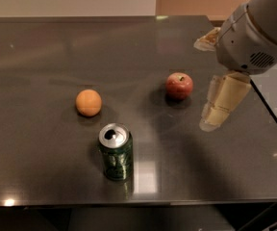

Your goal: Pick green can

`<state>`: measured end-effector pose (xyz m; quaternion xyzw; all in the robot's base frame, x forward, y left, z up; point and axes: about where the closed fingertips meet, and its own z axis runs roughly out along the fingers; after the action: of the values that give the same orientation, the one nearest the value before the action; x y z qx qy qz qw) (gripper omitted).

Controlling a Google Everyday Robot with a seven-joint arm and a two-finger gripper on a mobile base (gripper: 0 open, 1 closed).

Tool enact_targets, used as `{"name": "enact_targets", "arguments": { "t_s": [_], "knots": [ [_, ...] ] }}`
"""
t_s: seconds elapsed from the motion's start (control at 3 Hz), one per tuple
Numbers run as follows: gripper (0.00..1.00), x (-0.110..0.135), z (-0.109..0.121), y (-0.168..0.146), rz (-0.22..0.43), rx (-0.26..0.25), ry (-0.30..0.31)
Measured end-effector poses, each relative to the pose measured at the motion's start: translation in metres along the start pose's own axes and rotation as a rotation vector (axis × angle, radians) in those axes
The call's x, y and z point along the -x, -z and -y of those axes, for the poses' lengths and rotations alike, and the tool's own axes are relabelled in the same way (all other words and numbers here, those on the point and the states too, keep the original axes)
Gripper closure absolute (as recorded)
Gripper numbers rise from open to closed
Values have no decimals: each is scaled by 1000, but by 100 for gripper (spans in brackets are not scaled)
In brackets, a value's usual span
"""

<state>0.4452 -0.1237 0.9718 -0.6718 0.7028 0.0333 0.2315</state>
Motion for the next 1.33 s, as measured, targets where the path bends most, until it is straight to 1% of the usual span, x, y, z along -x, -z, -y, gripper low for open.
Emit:
{"name": "enact_targets", "arguments": {
  "t_s": [0.33, 0.67, 1.33],
  "knots": [
    [0, 33, -14, -19, 71, 46, 70],
    [0, 57, -35, -42, 112, 118, 136],
    [0, 96, -76, -74, 173, 242, 244]
  ]
}}
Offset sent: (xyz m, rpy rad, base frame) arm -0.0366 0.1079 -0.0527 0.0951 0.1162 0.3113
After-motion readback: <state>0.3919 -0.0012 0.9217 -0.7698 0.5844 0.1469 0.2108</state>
